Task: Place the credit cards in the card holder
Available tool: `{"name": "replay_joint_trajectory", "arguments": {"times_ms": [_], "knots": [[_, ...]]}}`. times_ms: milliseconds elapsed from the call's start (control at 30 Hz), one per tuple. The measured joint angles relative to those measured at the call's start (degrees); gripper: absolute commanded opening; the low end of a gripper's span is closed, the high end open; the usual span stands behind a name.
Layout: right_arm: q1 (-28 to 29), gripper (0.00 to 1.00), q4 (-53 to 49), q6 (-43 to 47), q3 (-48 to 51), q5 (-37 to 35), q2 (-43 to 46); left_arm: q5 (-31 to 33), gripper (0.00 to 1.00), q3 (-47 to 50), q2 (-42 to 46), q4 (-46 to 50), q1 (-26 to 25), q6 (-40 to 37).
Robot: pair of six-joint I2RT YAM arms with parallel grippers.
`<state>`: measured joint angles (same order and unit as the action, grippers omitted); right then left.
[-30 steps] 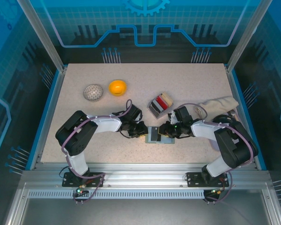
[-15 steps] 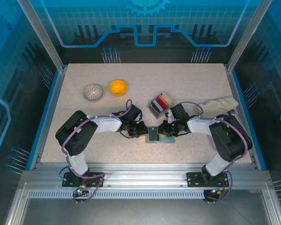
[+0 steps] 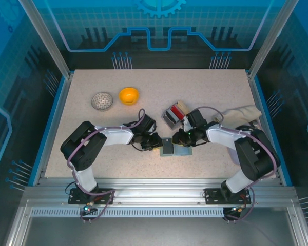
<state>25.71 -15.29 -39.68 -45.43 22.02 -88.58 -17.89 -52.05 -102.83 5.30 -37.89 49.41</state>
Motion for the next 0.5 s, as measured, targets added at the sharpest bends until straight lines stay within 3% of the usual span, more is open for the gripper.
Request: {"name": "replay_joint_trajectory", "arguments": {"times_ms": [200,267,500], "knots": [[-3.5,0.46,-10.6,8.4,-12.4,-8.0,4.4,2.5,0.32,0.0,1.6,1.6,-0.7,-0.1],[-5.5,0.55,-13.0,10.9,-16.0,-10.6,3.8,3.2,0.36,0.0,2.3,2.4,-0.7,-0.2],[-11.3,0.68,-18.9,17.1,-28.9,-14.4,-6.9,4.6,0.43,-0.7,4.8,4.9,0.6,-0.3]]}}
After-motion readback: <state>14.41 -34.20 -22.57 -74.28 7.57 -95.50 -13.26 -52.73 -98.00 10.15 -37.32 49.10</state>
